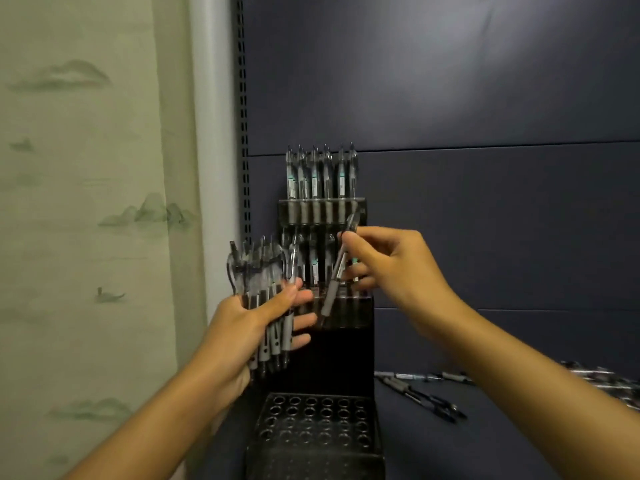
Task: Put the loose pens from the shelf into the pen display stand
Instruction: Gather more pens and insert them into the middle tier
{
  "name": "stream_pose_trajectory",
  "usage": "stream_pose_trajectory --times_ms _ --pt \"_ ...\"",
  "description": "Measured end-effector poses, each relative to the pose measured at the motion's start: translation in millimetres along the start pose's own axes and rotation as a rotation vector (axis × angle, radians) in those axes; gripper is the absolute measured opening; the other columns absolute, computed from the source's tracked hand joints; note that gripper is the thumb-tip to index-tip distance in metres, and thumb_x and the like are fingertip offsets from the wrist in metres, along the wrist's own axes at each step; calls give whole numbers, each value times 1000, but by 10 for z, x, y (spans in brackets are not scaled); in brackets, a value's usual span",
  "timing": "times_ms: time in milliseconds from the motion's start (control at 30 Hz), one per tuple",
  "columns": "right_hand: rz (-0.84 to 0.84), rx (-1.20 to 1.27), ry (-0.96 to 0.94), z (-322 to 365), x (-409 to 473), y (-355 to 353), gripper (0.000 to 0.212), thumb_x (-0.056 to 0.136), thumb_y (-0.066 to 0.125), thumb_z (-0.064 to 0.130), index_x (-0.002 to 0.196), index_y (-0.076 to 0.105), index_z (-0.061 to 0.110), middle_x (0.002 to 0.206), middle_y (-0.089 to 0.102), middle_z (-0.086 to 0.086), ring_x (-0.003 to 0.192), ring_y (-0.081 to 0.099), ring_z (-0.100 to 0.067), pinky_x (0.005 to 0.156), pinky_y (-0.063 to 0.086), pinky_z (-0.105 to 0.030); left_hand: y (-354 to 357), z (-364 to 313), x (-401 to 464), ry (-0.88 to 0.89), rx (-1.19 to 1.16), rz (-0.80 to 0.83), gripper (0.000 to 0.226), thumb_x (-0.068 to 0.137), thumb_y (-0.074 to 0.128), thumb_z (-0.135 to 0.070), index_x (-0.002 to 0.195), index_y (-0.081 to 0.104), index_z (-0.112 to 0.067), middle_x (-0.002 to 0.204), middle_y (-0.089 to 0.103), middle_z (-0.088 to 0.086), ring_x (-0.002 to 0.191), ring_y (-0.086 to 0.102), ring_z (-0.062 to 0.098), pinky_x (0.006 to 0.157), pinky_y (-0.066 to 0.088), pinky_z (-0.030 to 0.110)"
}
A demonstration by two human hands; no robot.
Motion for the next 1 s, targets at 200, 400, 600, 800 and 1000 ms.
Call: stream_pose_trajectory --times_ms 200,400,600,800,1000 --pt "-202 -234 -110 117 368 -294 33 97 63 23 126 64 7 97 73 -5 71 74 -17 69 62 -27 -363 35 34 41 25 26 33 81 64 -22 114 66 -17 105 76 0 91 75 27 70 62 30" --pt "-246 -318 -76 -29 472 -356 41 97 62 25 133 59 6 97 69 1 70 73 -14 71 62 -25 -415 39 31 63 31 16 36 79 64 -23 114 64 -13 103 77 2 90 75 27 68 62 31" --pt "-194 -390 -52 -182 453 -276 37 97 62 25 130 63 7 95 70 5 68 73 -11 65 59 -17 -453 84 18 47 12 24 40 80 64 -22 117 62 -9 104 76 4 90 75 27 69 62 33" --pt "-127 -387 -31 -198 467 -206 39 94 66 26 129 63 8 89 69 10 66 73 -8 63 58 -16 -474 110 24 39 0 28 39 78 65 -22 116 66 -11 104 76 6 92 74 27 69 62 32" --pt "3 -513 20 -188 490 -175 19 89 72 27 95 65 10 79 74 -6 63 73 -11 58 59 -20 -443 121 5 35 5 39 37 77 66 -21 113 66 -11 102 77 6 90 75 26 66 62 30"
Point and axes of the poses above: each hand's wrist, its own x-axis towards the middle knuckle, its own y-axis out of the palm, z = x × y, the point moved 2 cm from there along x, towards the middle knuckle
